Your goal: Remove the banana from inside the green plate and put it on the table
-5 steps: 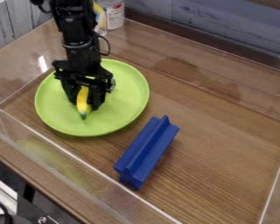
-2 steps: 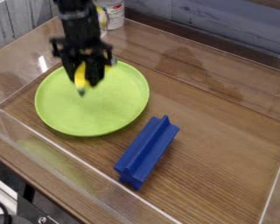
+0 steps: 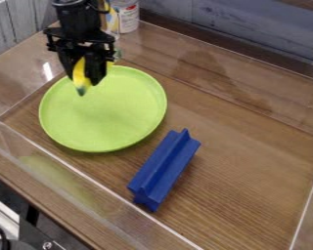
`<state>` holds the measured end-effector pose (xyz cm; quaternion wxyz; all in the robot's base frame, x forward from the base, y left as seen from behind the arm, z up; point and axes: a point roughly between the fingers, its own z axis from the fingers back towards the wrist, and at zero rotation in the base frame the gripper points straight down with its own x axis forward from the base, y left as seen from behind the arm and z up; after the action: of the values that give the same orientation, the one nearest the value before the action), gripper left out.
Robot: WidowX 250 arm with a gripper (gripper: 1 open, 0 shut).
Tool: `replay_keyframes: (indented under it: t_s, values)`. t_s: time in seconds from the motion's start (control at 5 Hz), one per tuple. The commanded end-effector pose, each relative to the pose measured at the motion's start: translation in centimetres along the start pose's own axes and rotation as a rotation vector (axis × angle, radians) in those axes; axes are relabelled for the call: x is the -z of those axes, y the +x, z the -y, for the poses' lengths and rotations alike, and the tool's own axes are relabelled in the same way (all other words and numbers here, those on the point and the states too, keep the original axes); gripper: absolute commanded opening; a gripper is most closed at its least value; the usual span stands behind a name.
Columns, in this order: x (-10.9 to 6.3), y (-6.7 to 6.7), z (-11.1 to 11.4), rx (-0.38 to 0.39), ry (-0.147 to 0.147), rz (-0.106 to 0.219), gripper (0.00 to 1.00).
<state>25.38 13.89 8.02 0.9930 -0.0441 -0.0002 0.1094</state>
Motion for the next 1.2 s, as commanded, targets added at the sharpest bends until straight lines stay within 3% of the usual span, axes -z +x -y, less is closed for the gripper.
replay_keyframes:
  t_s: [0.0, 0.6, 1.0]
  values:
    - [-0.6, -0.5, -0.2, 0.000, 0.014, 0.023, 0.00]
    - [-2.3, -1.4, 3.4, 0.044, -0.016, 0.021, 0.00]
    - [-0.7, -1.1, 1.9, 0.047, 0.003, 0.006, 0.00]
